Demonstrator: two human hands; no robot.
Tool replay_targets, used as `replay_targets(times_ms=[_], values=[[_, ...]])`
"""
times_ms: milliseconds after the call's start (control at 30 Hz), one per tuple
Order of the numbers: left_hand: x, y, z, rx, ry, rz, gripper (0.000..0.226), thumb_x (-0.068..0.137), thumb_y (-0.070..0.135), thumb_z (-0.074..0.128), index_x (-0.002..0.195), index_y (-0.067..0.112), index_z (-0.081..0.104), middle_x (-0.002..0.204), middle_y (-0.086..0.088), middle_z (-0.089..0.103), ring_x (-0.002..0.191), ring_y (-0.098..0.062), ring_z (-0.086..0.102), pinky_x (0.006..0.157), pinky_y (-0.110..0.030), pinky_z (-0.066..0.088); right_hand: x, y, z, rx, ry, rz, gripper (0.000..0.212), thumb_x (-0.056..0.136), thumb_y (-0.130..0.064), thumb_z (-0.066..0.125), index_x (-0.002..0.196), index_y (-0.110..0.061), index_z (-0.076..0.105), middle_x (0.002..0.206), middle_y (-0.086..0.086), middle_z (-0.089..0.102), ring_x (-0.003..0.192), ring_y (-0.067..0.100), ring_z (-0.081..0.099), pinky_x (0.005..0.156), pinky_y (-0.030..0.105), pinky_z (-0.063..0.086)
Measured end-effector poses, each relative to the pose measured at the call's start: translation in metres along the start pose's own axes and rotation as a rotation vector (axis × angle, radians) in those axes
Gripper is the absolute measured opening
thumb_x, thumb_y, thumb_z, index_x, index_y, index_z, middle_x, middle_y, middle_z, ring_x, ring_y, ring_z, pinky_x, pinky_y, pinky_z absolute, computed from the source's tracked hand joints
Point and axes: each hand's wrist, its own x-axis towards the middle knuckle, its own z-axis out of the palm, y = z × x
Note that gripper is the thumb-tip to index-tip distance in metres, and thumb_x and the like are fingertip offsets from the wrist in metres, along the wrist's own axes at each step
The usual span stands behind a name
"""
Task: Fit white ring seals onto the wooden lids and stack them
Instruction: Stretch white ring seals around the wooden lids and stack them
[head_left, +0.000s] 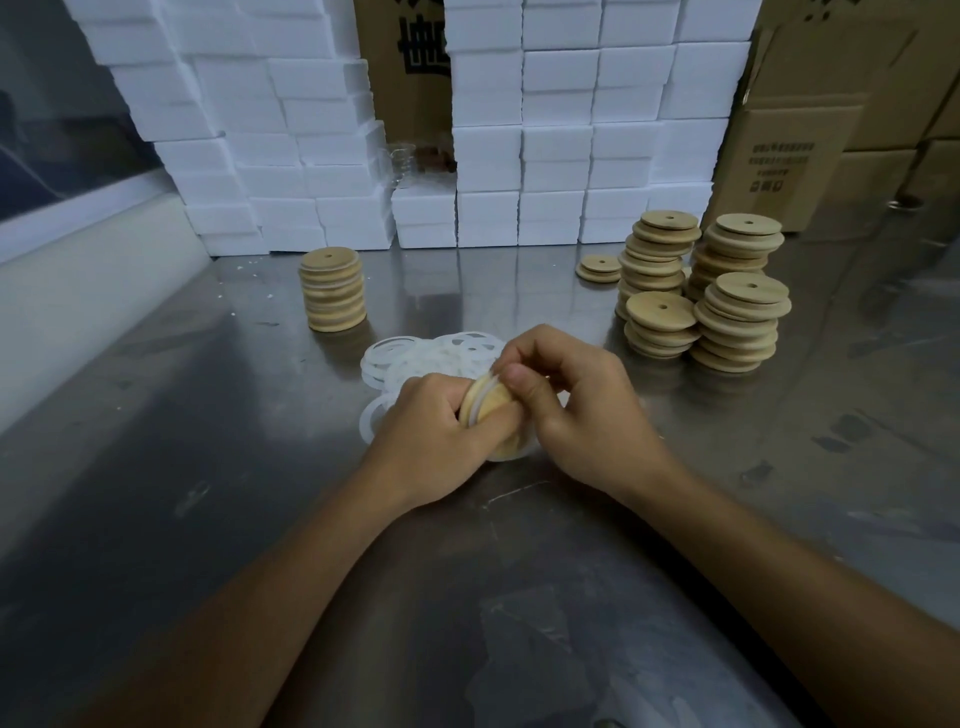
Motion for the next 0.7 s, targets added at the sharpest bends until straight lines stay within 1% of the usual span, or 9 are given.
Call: replay_targets(times_ms=[100, 133, 200, 267, 367, 467, 567, 633, 700], values=[[0.0006, 0.0003, -0.0006, 0.025, 0.025, 0.010, 0.031, 0.081, 0.050, 0.062, 0.064, 0.024, 0.065, 0.061, 0.003, 0.066, 0.057, -0.009, 0.060, 0.057, -0.035, 0.051, 0.0014, 0.0004, -0.0018, 0.058, 0.015, 0.087, 0.007, 0.094, -0.010, 0.062, 0.089, -0.006, 0.065, 0.077, 0.002, 0.067, 0.072, 0.015, 0.064, 0.067, 0.036, 0.055], [0.0008, 0.0004, -0.0008, 0.029, 0.029, 0.014, 0.029, 0.082, 0.048, 0.061, 0.066, 0.024, 0.067, 0.063, 0.004, 0.067, 0.060, -0.009, 0.062, 0.059, -0.034, 0.052, 0.0022, 0.0005, -0.0024, 0.090, 0.015, 0.126, 0.009, 0.094, -0.011, 0.063, 0.086, -0.007, 0.065, 0.076, 0.002, 0.067, 0.071, 0.017, 0.064, 0.066, 0.037, 0.055], [0.0005, 0.0012, -0.0002, 0.036, 0.032, 0.026, 0.030, 0.082, 0.049, 0.061, 0.069, 0.023, 0.068, 0.065, 0.004, 0.068, 0.062, -0.010, 0.063, 0.062, -0.035, 0.053, 0.0033, 0.0000, -0.0030, 0.154, 0.010, 0.179, 0.011, 0.094, -0.009, 0.063, 0.083, -0.010, 0.064, 0.074, 0.002, 0.067, 0.069, 0.014, 0.064, 0.067, 0.035, 0.055], [-0.0001, 0.0024, 0.0005, 0.036, 0.038, 0.041, 0.028, 0.082, 0.049, 0.061, 0.069, 0.025, 0.067, 0.065, 0.005, 0.067, 0.062, -0.010, 0.062, 0.062, -0.035, 0.053, 0.0046, -0.0001, -0.0044, 0.221, 0.007, 0.227, 0.011, 0.093, -0.006, 0.063, 0.082, -0.009, 0.065, 0.073, 0.004, 0.068, 0.069, 0.012, 0.065, 0.068, 0.031, 0.056], [-0.0008, 0.0039, 0.0015, 0.040, 0.031, 0.042, 0.029, 0.082, 0.050, 0.061, 0.069, 0.025, 0.068, 0.065, 0.006, 0.067, 0.063, -0.010, 0.062, 0.062, -0.035, 0.053, 0.0068, 0.0023, -0.0087, 0.259, -0.013, 0.281, 0.010, 0.093, -0.005, 0.062, 0.083, -0.006, 0.067, 0.072, 0.006, 0.069, 0.070, 0.015, 0.066, 0.072, 0.037, 0.058], [-0.0014, 0.0047, 0.0006, 0.027, 0.030, 0.035, 0.034, 0.082, 0.049, 0.062, 0.078, 0.017, 0.073, 0.071, 0.003, 0.070, 0.068, -0.012, 0.066, 0.068, -0.038, 0.056, 0.0067, 0.0043, -0.0094, 0.271, -0.020, 0.279, 0.010, 0.093, -0.005, 0.062, 0.084, -0.007, 0.067, 0.072, 0.006, 0.070, 0.070, 0.016, 0.066, 0.073, 0.040, 0.058], [-0.0012, 0.0042, -0.0010, 0.002, 0.037, 0.038, 0.028, 0.086, 0.042, 0.066, 0.086, 0.016, 0.075, 0.080, 0.004, 0.073, 0.076, -0.010, 0.068, 0.074, -0.035, 0.057, 0.0052, 0.0053, -0.0072, 0.320, -0.015, 0.259, 0.009, 0.093, -0.007, 0.062, 0.085, -0.008, 0.066, 0.071, 0.003, 0.071, 0.068, 0.012, 0.067, 0.068, 0.032, 0.058], [-0.0004, 0.0032, -0.0014, -0.022, 0.046, 0.038, 0.022, 0.089, 0.035, 0.068, 0.092, 0.014, 0.076, 0.085, 0.003, 0.075, 0.081, -0.010, 0.069, 0.077, -0.035, 0.058, 0.0044, 0.0068, -0.0063, 0.380, -0.020, 0.273, 0.010, 0.094, -0.008, 0.060, 0.087, -0.004, 0.065, 0.072, 0.004, 0.071, 0.067, 0.012, 0.067, 0.066, 0.028, 0.058], [-0.0004, 0.0033, -0.0013, -0.027, 0.052, 0.032, 0.022, 0.090, 0.031, 0.068, 0.096, 0.012, 0.076, 0.089, 0.001, 0.076, 0.084, -0.010, 0.070, 0.079, -0.035, 0.058, 0.0042, 0.0079, -0.0058, 0.398, -0.033, 0.292, 0.014, 0.095, -0.008, 0.058, 0.091, 0.003, 0.064, 0.073, 0.010, 0.070, 0.067, 0.015, 0.067, 0.064, 0.025, 0.058]])
